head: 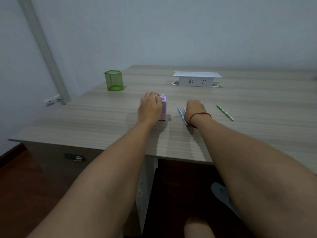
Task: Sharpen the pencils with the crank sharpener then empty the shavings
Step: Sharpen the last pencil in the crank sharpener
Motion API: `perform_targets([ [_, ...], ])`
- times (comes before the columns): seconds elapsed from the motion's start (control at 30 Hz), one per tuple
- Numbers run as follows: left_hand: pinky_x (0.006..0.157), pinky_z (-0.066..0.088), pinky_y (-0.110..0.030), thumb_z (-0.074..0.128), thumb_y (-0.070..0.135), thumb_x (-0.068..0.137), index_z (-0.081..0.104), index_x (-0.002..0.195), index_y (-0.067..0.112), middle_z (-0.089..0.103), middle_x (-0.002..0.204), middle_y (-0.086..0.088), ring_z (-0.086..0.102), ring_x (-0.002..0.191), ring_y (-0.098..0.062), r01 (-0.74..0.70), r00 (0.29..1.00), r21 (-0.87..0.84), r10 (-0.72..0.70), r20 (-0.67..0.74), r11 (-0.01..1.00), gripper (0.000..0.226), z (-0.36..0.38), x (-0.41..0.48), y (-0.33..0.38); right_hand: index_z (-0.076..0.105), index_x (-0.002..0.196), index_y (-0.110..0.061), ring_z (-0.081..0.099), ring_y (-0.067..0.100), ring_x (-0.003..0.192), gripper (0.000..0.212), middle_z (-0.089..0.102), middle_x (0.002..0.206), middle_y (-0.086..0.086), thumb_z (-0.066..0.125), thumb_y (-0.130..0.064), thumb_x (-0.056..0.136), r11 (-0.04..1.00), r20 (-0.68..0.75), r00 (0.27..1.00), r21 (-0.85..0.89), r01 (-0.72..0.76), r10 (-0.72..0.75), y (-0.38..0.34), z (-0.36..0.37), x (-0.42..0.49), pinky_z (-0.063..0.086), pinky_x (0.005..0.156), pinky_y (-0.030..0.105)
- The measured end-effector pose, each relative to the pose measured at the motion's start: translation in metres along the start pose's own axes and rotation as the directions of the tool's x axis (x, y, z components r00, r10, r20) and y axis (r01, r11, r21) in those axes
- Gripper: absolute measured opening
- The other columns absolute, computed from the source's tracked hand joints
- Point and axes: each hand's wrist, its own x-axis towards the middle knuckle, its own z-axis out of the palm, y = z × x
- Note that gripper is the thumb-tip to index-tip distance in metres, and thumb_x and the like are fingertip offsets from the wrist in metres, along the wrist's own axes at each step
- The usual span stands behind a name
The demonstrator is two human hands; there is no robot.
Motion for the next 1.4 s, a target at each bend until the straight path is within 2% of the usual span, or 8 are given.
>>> perform_targets([
  [0.3, 0.086, 0.041, -0.035, 0.036, 0.020, 0.097, 0.062, 0.106, 0.008, 0.057, 0.118, -0.012, 0.051, 0.110, -0.029, 0.023, 0.999, -0.002, -0.023, -0.032, 1.000, 0.030, 0.002, -0.002, 0.003, 0.059, 0.114, 0.003, 0.058, 0.038, 0.113, 0.024, 0.057, 0.124, 0.023, 0.053, -0.011, 0.096, 1.000, -0.022, 1.000, -0.016, -0.001, 0.000, -0.003, -0.004, -0.002, 0.048, 0.089, 0.038],
  [0.47, 0.083, 0.041, -0.035, 0.035, 0.020, 0.097, 0.062, 0.105, 0.008, 0.058, 0.115, -0.011, 0.052, 0.108, -0.029, 0.022, 0.999, 0.002, -0.021, -0.049, 1.000, 0.030, 0.004, -0.003, 0.002, 0.060, 0.114, 0.001, 0.059, 0.037, 0.111, 0.026, 0.059, 0.122, 0.021, 0.047, 0.005, 0.092, 0.997, -0.102, 0.994, -0.058, -0.045, 0.039, 0.012, -0.012, 0.002, 0.049, 0.088, 0.038],
  [0.73, 0.084, 0.043, -0.037, 0.037, 0.016, 0.096, 0.064, 0.102, 0.007, 0.060, 0.112, -0.015, 0.054, 0.107, -0.031, 0.002, 0.989, 0.009, -0.001, -0.147, 1.000, 0.029, 0.010, -0.004, 0.000, 0.055, 0.125, -0.005, 0.051, 0.034, 0.121, 0.033, 0.053, 0.129, 0.017, 0.049, -0.006, 0.093, 0.968, -0.145, 0.981, -0.198, -0.154, 0.127, 0.056, -0.015, 0.006, 0.043, 0.097, 0.040],
  [0.87, 0.083, 0.043, -0.038, 0.038, 0.015, 0.095, 0.064, 0.102, 0.007, 0.061, 0.110, -0.017, 0.055, 0.106, -0.032, 0.002, 0.979, 0.010, 0.000, -0.206, 1.000, 0.028, 0.013, -0.004, 0.001, 0.044, 0.136, -0.006, 0.040, 0.034, 0.130, 0.045, 0.042, 0.140, 0.018, 0.052, -0.014, 0.092, 0.953, -0.065, 0.963, -0.147, -0.267, 0.260, 0.077, -0.010, 0.009, 0.036, 0.106, 0.044],
  [0.97, 0.082, 0.042, -0.038, 0.038, 0.015, 0.095, 0.064, 0.100, 0.007, 0.061, 0.109, -0.018, 0.055, 0.104, -0.032, -0.001, 0.975, 0.017, 0.005, -0.224, 1.000, 0.028, 0.016, -0.004, 0.001, 0.046, 0.134, -0.005, 0.044, 0.036, 0.129, 0.044, 0.048, 0.138, 0.017, 0.053, -0.011, 0.091, 0.938, -0.014, 0.943, -0.104, -0.332, 0.332, 0.088, -0.010, 0.014, 0.041, 0.105, 0.046],
  [1.13, 0.081, 0.043, -0.039, 0.037, 0.016, 0.095, 0.064, 0.099, 0.006, 0.061, 0.106, -0.018, 0.055, 0.101, -0.034, -0.003, 0.973, 0.017, 0.007, -0.230, 1.000, 0.029, 0.018, -0.003, -0.001, 0.057, 0.124, -0.002, 0.052, 0.036, 0.122, 0.034, 0.056, 0.130, 0.018, 0.041, 0.004, 0.095, 0.965, -0.138, 0.970, -0.145, -0.218, 0.198, 0.080, -0.006, 0.018, 0.045, 0.097, 0.040],
  [1.3, 0.082, 0.043, -0.037, 0.037, 0.016, 0.095, 0.064, 0.100, 0.006, 0.060, 0.109, -0.016, 0.054, 0.104, -0.031, 0.004, 0.985, 0.000, -0.004, -0.172, 1.000, 0.029, 0.013, -0.004, 0.001, 0.052, 0.130, -0.002, 0.044, 0.035, 0.127, 0.036, 0.048, 0.134, 0.019, 0.037, 0.001, 0.098, 0.970, -0.131, 0.985, -0.202, -0.136, 0.111, 0.067, 0.000, 0.017, 0.042, 0.100, 0.041],
  [1.4, 0.085, 0.043, -0.037, 0.035, 0.017, 0.096, 0.064, 0.103, 0.006, 0.059, 0.112, -0.016, 0.054, 0.105, -0.031, 0.008, 0.995, -0.009, -0.009, -0.104, 1.000, 0.032, 0.009, -0.002, 0.001, 0.053, 0.127, -0.002, 0.047, 0.034, 0.121, 0.034, 0.050, 0.129, 0.019, 0.037, 0.002, 0.097, 0.972, -0.128, 0.991, -0.234, 0.004, -0.035, 0.053, -0.004, 0.014, 0.044, 0.096, 0.041],
])
